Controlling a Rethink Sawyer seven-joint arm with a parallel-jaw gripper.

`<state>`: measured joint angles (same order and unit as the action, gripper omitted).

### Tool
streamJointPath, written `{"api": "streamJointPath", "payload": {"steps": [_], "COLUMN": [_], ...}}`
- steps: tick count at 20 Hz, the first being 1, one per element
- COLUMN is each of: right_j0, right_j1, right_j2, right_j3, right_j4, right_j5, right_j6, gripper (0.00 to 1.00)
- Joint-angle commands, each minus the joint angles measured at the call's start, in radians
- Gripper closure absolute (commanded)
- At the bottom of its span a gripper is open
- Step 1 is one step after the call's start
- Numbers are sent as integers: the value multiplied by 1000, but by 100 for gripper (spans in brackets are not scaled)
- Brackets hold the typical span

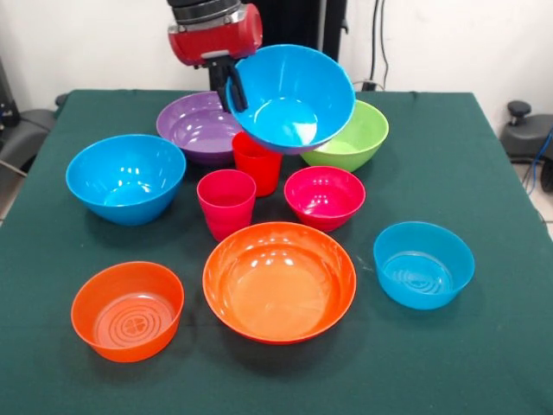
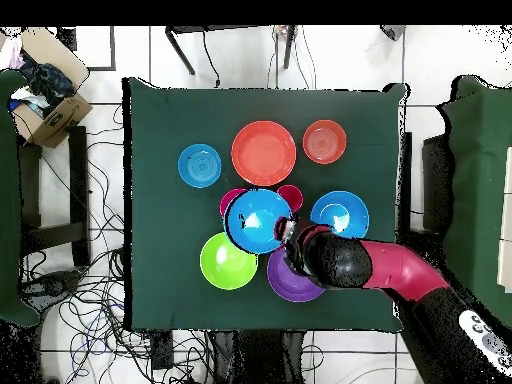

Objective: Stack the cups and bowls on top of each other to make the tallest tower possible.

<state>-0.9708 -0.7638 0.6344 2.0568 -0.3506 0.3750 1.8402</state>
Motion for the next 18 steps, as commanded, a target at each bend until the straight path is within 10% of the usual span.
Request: {"api": "streamJointPath", "payload": {"steps": [1,18], "right_j0": [44,128], "right_j1": [-9,-5], "right_j2": [32,9], "right_j3": [71,67], "right_j4": [-76,-54], "right_j5": [-10,-26], "right_j6": [-19,30], "gripper": [100,100]}}
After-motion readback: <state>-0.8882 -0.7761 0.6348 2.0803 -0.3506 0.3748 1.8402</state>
